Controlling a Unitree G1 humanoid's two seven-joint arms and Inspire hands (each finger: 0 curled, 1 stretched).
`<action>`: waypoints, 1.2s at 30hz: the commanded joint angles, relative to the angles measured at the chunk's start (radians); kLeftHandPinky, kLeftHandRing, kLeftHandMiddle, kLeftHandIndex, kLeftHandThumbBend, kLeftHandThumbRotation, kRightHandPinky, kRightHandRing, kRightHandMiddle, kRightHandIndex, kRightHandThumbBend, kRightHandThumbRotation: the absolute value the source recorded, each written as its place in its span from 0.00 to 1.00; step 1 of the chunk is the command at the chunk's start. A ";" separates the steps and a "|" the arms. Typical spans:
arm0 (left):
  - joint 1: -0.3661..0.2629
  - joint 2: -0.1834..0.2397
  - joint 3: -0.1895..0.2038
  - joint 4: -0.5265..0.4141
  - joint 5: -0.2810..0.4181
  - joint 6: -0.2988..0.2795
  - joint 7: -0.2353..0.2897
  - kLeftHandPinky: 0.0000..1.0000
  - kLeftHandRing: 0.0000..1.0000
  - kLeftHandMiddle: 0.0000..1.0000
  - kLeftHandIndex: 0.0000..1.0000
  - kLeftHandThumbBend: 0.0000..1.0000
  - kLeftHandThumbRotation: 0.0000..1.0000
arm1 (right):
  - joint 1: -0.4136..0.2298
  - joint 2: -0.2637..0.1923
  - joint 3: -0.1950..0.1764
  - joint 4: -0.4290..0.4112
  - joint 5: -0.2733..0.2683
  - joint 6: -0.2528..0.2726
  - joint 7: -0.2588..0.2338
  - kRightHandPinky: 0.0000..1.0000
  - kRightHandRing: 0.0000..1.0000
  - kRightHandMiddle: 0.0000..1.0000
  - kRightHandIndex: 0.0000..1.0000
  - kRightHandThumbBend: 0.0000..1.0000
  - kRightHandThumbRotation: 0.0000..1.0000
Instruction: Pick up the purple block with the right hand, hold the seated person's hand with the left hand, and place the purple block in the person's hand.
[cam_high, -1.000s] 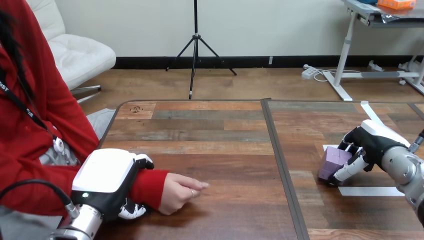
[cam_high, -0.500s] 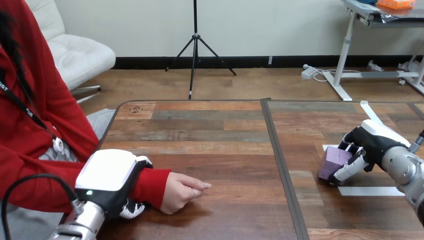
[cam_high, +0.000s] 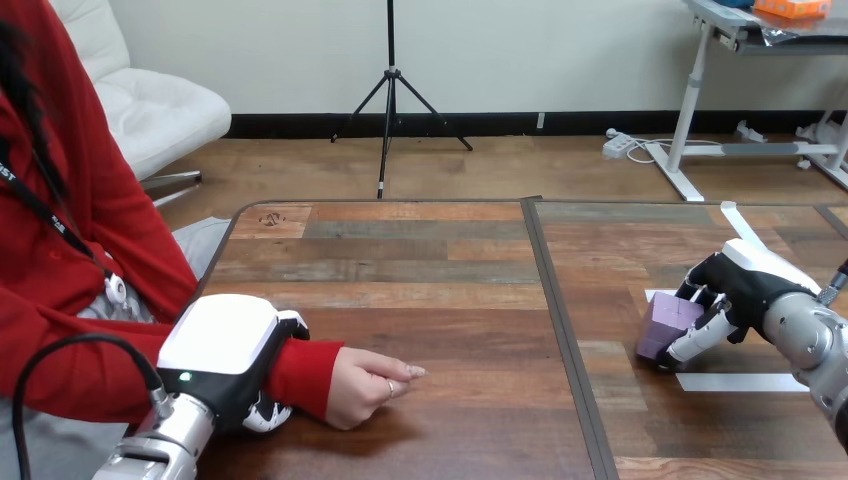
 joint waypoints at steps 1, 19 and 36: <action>-0.035 0.006 -0.033 0.057 -0.004 -0.005 -0.007 0.57 0.63 0.65 0.63 0.93 0.00 | -0.056 -0.009 -0.029 -0.035 0.022 -0.017 -0.020 0.44 0.50 0.54 0.50 0.71 0.00; -0.048 0.007 -0.041 0.082 -0.056 -0.041 -0.020 0.36 0.43 0.47 0.46 0.84 0.00 | -0.056 -0.008 -0.022 -0.037 0.015 -0.012 -0.022 0.44 0.49 0.53 0.50 0.70 0.00; -0.028 0.000 -0.017 0.056 -0.132 -0.075 -0.001 0.29 0.34 0.37 0.38 0.74 0.00 | -0.052 0.000 -0.027 -0.042 0.020 -0.021 -0.042 0.42 0.47 0.52 0.50 0.72 0.00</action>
